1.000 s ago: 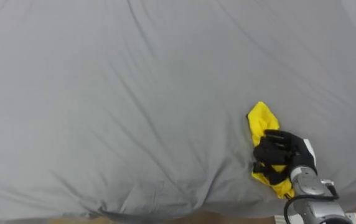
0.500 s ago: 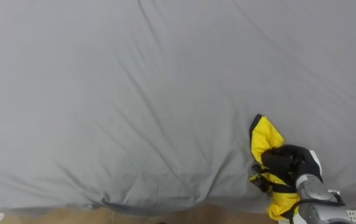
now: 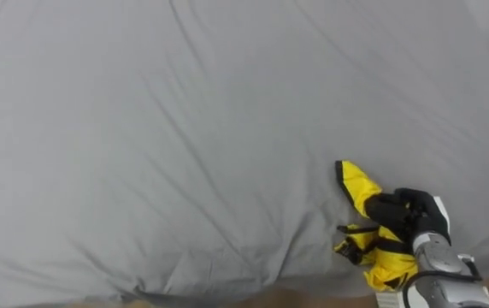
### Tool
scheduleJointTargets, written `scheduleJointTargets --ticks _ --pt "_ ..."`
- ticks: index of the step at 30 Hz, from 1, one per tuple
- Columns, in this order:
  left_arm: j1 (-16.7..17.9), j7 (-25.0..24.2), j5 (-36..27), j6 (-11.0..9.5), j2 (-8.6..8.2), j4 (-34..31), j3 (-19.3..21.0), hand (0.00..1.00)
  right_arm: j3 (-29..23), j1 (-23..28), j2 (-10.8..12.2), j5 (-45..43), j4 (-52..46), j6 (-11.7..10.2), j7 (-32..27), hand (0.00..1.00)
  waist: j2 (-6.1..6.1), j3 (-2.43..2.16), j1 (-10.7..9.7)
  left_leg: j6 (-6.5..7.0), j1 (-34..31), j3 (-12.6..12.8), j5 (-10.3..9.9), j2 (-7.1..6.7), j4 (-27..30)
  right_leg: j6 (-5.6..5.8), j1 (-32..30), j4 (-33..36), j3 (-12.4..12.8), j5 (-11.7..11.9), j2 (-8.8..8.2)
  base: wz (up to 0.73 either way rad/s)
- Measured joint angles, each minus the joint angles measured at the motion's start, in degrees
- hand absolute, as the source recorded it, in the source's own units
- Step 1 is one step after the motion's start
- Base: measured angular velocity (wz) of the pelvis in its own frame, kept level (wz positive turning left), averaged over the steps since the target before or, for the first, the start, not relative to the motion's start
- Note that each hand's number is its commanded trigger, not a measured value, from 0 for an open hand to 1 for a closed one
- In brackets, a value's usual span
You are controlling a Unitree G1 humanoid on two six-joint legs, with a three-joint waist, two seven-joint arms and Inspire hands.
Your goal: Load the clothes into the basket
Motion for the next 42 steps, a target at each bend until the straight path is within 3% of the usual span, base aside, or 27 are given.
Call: scheduleJointTargets --ticks 5,7,13,16,24,33,35,38,42 --pt "0.9 0.5 0.2 -0.1 -0.25 -0.5 1.2 0.00 -0.2 6.7 -0.7 1.5 -12.4 0.0 0.0 1.00 -0.27 -0.33 -0.9 -0.01 5.1 0.7 0.0 -0.28 -1.6 0.07 4.6 -1.1 0.6 0.0 -0.13 -0.08" --pt "1.6 0.6 0.3 -0.1 -0.49 -0.5 3.7 0.00 -1.2 9.1 -0.7 2.7 -16.9 0.7 0.1 1.00 -0.86 -0.81 -1.9 0.00 7.3 1.0 0.0 -0.45 -2.0 0.26 6.8 -1.7 1.1 -0.1 -0.23 -0.08" --pt "3.3 1.3 1.3 0.2 -0.84 -1.6 5.4 0.00 -6.3 12.1 -0.9 6.8 -29.2 2.1 0.1 1.00 -2.66 -1.42 -4.9 0.02 12.0 3.1 -0.1 -0.41 -2.7 0.58 11.0 -3.6 2.7 -0.4 -0.20 -0.16" --pt "3.1 1.3 1.7 1.1 -0.95 -1.6 6.5 0.00 -9.0 12.8 -0.9 7.9 -31.9 2.4 -0.1 1.00 -3.29 -1.96 -5.0 0.06 13.6 4.6 -0.2 -0.19 -2.7 0.71 12.1 -3.6 4.1 -0.3 -0.15 -0.23" --pt "3.5 1.4 4.1 3.6 -1.51 -1.7 8.4 0.00 -14.5 14.6 -0.8 7.7 -33.0 4.4 -1.6 1.00 -2.15 -1.35 -6.6 0.35 16.0 8.4 -2.0 0.62 -2.8 1.18 13.0 -3.6 8.4 0.2 0.51 -0.29" --pt "3.8 1.7 4.9 7.9 -1.54 -1.3 8.9 0.00 -15.7 23.3 -0.2 7.9 -33.0 7.0 -1.5 1.00 -1.25 -1.00 -8.4 0.06 16.6 13.2 -3.5 1.47 -3.1 1.39 11.5 -3.4 13.9 0.3 1.22 -0.31" --pt "3.8 1.8 4.9 8.6 -1.74 -1.3 9.3 0.00 -15.9 23.3 -0.1 8.3 -31.2 6.6 -1.4 1.00 -0.65 -0.81 -9.7 0.08 15.5 13.9 -3.7 1.76 -2.8 1.52 10.2 -3.2 14.7 0.5 1.48 -0.23" --pt "3.7 1.9 3.3 8.6 -1.72 -1.5 9.0 0.00 -17.0 23.1 -0.1 9.4 -26.3 6.3 -1.4 1.00 -0.08 -0.95 -10.2 0.16 13.7 14.2 -3.7 1.91 -2.4 1.58 8.2 -2.4 15.0 0.6 1.54 -0.06" --pt "3.1 1.7 2.1 8.5 -1.70 -1.5 8.0 0.00 -18.9 17.9 -0.2 10.1 -17.3 6.4 -2.0 1.00 1.74 -1.00 -12.2 0.56 8.6 15.5 -3.5 2.24 -1.4 1.78 1.7 0.5 16.4 0.7 1.73 -0.19"
